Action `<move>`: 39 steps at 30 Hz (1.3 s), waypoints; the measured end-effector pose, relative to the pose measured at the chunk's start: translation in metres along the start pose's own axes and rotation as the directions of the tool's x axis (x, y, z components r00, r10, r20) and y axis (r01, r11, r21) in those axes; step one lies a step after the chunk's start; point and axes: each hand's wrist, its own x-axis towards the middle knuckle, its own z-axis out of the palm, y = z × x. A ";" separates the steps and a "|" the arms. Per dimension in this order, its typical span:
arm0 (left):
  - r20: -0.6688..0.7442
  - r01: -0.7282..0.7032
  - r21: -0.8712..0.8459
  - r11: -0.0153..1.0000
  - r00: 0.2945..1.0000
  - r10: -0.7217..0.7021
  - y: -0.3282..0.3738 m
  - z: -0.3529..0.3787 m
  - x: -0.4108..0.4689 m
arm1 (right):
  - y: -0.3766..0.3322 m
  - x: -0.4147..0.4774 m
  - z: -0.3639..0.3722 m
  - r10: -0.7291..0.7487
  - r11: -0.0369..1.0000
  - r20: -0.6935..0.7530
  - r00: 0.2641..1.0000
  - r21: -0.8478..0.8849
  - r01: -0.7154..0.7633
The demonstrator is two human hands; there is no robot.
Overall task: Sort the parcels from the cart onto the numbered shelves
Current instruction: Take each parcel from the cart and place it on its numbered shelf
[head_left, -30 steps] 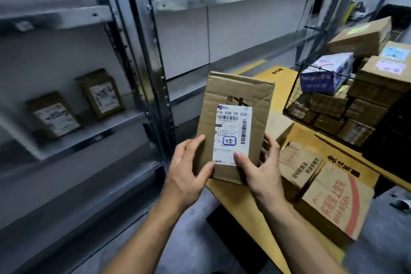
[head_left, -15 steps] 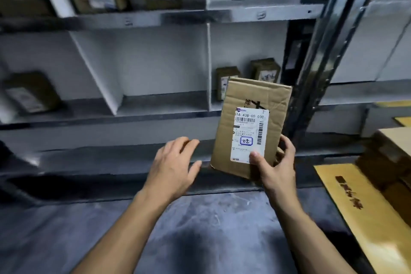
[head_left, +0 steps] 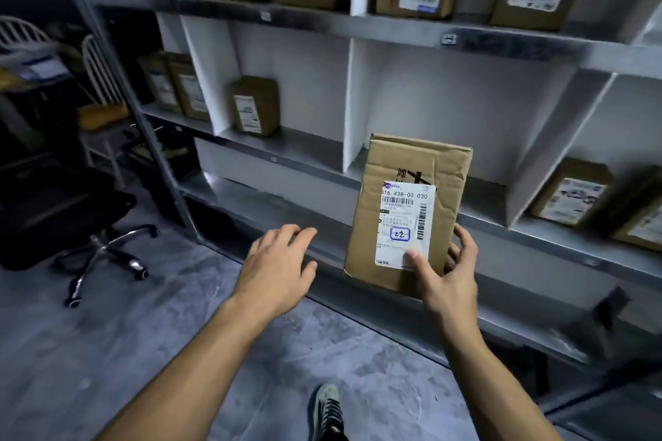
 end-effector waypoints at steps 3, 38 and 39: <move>-0.017 0.068 0.010 0.998 0.998 -0.068 -0.033 0.001 0.028 | 0.002 0.034 0.044 -0.006 1.000 0.068 0.998 0.014 0.005; 0.083 -0.072 -0.078 0.994 0.993 0.078 -0.296 0.030 0.400 | 0.031 0.350 0.387 0.152 0.977 -0.067 0.986 -0.139 -0.160; 0.089 -0.092 -0.082 0.992 0.991 0.099 -0.300 0.031 0.410 | 0.033 0.352 0.391 0.152 0.978 -0.075 0.985 -0.136 -0.162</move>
